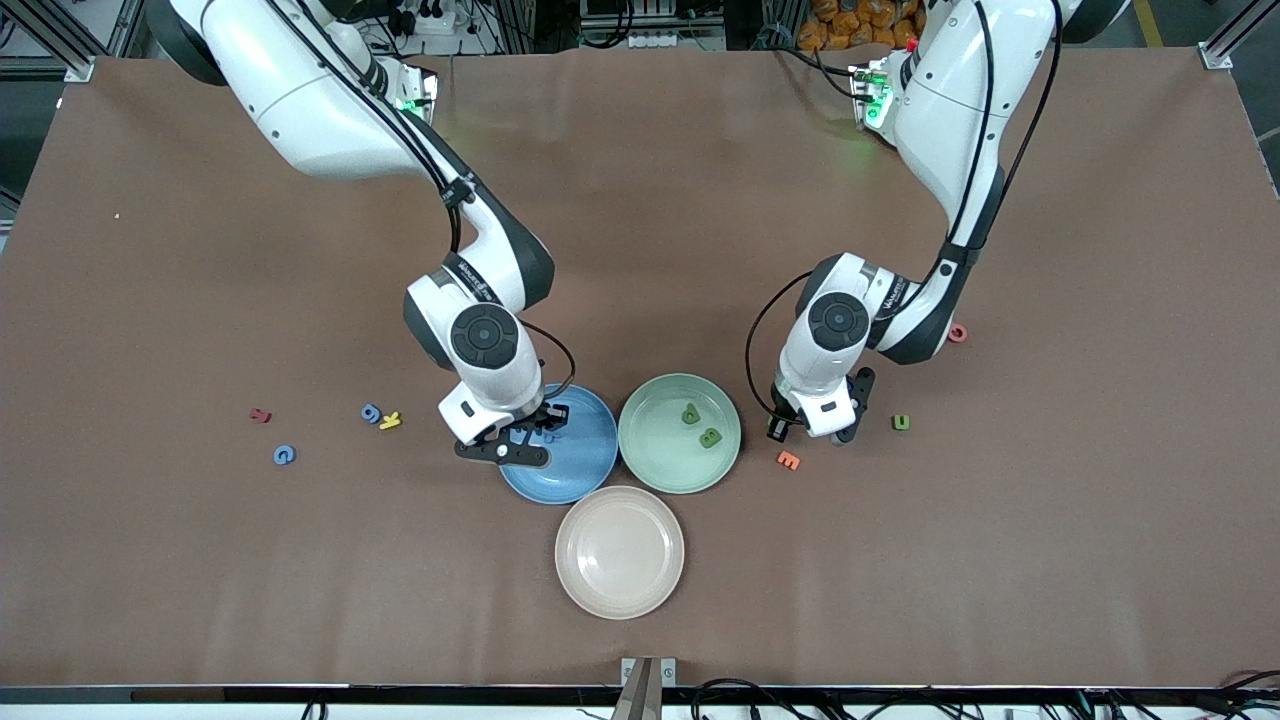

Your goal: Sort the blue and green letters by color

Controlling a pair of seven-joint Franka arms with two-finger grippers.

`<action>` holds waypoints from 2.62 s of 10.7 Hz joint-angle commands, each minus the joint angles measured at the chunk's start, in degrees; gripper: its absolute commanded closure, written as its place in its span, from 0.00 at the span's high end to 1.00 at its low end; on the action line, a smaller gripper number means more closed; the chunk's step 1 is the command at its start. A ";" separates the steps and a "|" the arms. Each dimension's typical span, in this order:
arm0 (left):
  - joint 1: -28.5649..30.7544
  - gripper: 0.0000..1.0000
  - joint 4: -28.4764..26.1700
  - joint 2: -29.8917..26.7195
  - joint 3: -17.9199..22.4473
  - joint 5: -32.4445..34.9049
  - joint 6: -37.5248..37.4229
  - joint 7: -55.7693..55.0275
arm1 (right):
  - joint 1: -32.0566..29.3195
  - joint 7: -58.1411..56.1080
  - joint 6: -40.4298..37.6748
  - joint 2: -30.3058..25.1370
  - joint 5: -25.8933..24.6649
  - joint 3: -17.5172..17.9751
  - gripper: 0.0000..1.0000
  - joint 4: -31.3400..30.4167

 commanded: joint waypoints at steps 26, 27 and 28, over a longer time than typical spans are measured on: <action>-2.27 1.00 12.01 -2.02 -6.77 6.90 -10.60 4.18 | -28.29 -75.91 -1.47 0.31 -1.19 5.85 1.00 -0.64; -1.05 1.00 11.57 -2.90 -6.77 6.99 -11.30 5.85 | -30.59 -77.08 -3.66 0.22 -1.00 8.05 1.00 -0.64; 0.97 1.00 11.56 -3.69 -6.85 6.99 -12.70 8.83 | -31.74 -76.48 -5.07 -0.30 -0.91 9.64 1.00 -0.64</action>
